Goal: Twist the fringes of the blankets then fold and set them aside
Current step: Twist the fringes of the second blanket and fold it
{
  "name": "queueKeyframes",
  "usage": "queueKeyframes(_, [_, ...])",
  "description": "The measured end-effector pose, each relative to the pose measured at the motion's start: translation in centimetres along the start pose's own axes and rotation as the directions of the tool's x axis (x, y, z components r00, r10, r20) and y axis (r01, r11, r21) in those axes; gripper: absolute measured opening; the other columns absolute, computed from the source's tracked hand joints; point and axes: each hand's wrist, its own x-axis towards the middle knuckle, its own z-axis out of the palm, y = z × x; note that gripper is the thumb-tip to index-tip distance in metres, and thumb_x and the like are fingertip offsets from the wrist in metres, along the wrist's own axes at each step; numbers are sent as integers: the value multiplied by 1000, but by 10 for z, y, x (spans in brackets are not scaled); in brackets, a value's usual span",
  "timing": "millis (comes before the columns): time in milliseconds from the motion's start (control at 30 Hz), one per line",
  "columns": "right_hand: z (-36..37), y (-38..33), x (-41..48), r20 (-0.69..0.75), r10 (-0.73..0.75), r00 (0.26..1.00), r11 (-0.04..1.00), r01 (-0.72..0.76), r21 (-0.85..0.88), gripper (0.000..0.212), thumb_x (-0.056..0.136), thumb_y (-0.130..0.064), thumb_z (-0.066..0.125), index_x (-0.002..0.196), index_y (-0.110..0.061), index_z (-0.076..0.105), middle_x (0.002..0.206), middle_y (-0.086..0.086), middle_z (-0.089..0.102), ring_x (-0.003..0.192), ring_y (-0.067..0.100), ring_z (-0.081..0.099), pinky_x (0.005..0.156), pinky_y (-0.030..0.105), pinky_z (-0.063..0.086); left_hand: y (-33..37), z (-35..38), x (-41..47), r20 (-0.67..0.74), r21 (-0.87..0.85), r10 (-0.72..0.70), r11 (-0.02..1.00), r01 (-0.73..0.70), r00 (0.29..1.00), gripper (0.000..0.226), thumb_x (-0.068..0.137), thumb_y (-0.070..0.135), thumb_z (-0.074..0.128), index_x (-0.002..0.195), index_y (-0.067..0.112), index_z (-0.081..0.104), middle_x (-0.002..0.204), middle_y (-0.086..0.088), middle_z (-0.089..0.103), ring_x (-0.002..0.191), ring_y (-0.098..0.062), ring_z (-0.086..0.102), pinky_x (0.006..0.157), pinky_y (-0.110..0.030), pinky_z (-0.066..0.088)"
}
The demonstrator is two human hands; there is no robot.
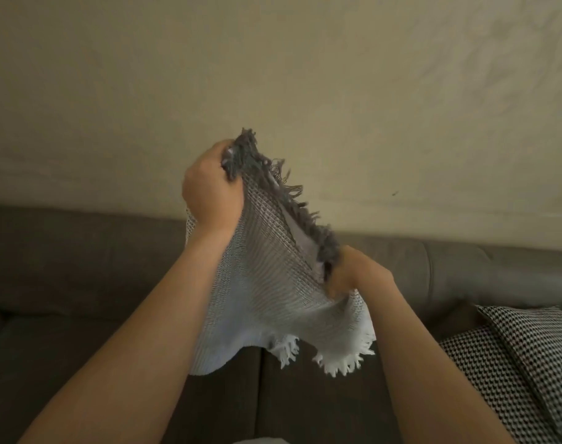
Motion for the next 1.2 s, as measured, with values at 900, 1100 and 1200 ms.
queueKeyframes(900, [-20, 36, 8, -173, -285, 943, 471, 295, 831, 44, 81, -33, 91, 121, -20, 76, 121, -1, 78, 116, 19, 73, 102, 43, 56, -9, -2, 8, -66, 69, -81, 994, 86, 994, 25, 95, 17, 57, 108, 22, 78, 89, -1, 78, 77, -24, 68, 59, -30, 39])
queueKeyframes(1100, [-6, 30, 18, -247, 195, 949, 225, 202, 953, 52, 67, -37, 100, 110, -16, 80, 105, 0, 82, 100, 24, 78, 96, 49, 61, -31, 3, -6, 56, 161, -271, 952, 259, 961, 21, 98, 13, 57, 79, 15, 64, 61, 8, 49, 53, -18, 47, 48, -29, 24])
queueKeyframes(1200, [0, 22, 17, -164, 282, 945, 125, 133, 983, 39, 78, -27, 94, 108, -9, 78, 101, 8, 81, 95, 29, 78, 90, 51, 63, -46, 4, -22, 116, 233, -370, 912, 337, 922, 28, 100, 14, 57, 73, 15, 58, 61, 6, 49, 52, -12, 43, 49, -29, 26])
